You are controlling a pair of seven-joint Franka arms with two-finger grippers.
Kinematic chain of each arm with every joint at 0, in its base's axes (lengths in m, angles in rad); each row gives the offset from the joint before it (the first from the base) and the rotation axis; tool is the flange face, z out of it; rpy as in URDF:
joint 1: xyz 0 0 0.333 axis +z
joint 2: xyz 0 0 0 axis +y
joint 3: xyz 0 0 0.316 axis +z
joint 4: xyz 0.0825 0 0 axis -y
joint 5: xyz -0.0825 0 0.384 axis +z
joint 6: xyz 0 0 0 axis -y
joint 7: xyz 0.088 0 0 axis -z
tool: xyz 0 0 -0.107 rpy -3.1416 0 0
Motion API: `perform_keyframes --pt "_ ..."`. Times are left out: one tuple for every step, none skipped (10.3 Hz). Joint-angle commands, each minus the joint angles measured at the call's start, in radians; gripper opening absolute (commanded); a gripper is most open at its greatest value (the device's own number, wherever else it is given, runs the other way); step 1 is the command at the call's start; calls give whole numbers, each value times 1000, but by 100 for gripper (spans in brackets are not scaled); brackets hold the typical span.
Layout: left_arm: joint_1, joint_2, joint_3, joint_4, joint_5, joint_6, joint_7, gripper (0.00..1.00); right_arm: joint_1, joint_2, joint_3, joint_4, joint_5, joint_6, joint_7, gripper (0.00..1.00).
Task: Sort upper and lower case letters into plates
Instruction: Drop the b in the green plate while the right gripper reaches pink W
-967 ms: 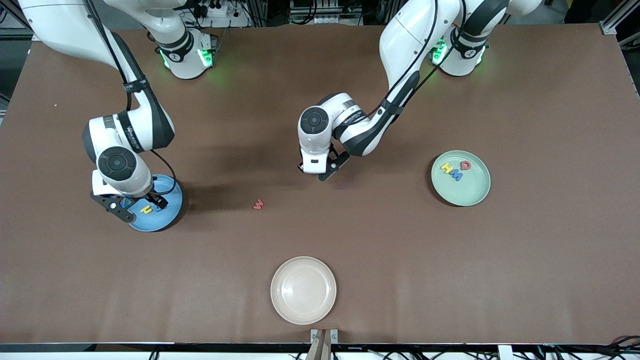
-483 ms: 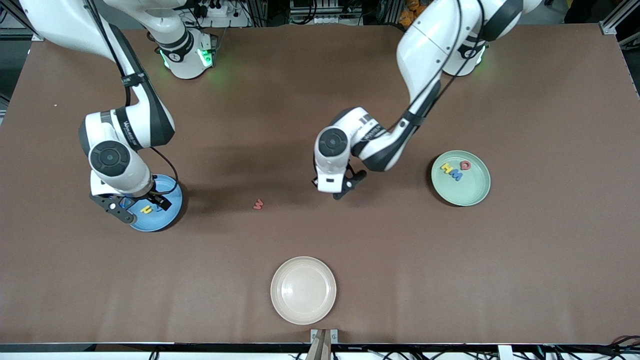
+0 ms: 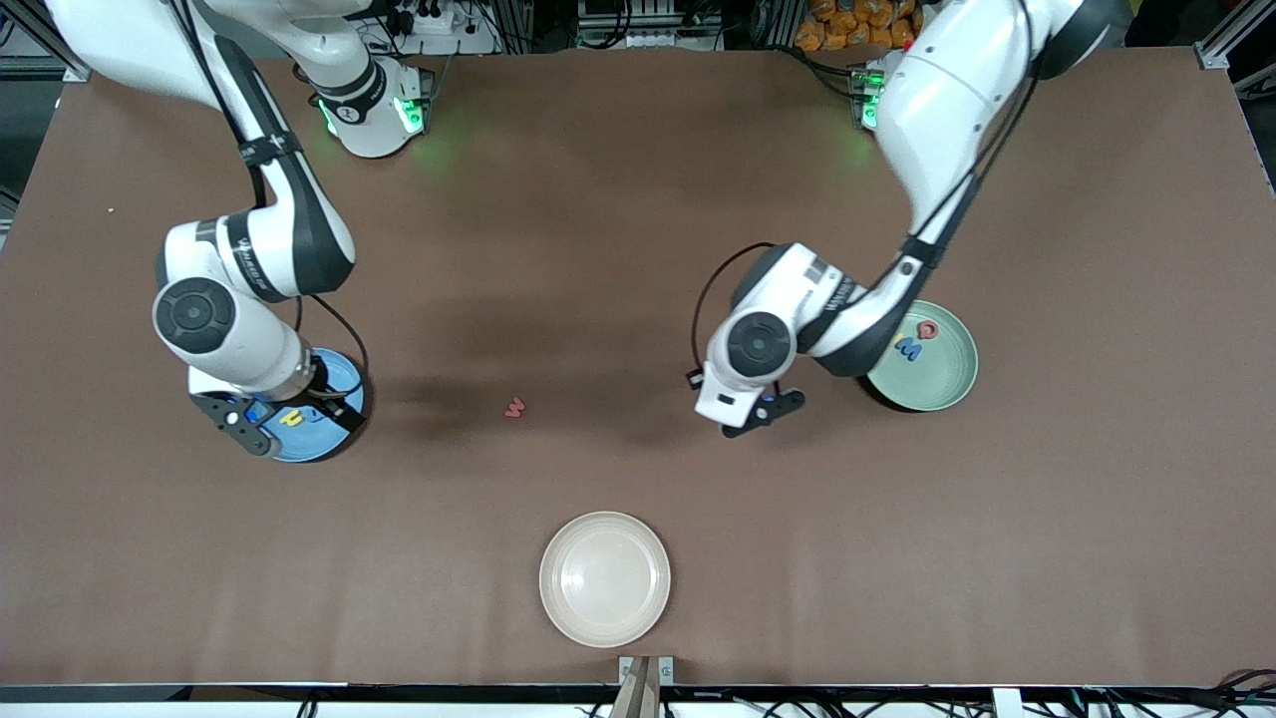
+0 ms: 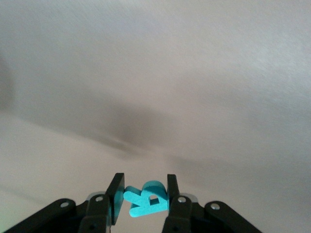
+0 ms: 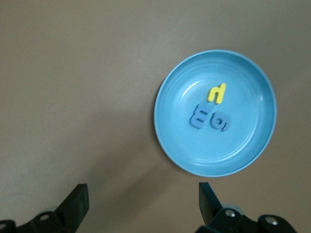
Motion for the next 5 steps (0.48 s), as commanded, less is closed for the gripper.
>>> perform_keyframes --pt "149 -151 -20 -210 -19 2 276 23 46 72 4 47 37 82 20 100" --pt "206 -202 -37 -298 -19 40 382 23 78 94 4 45 44 131 22 100" --pt "261 -250 -56 -397 -19 111 446 23 101 102 4 47 44 149 22 100" --pt "309 -296 -79 -498 -13 205 503 23 138 126 4 53 44 150 22 100" --pt "325 -330 -83 -553 -7 238 578 23 175 155 2 70 33 150 20 100"
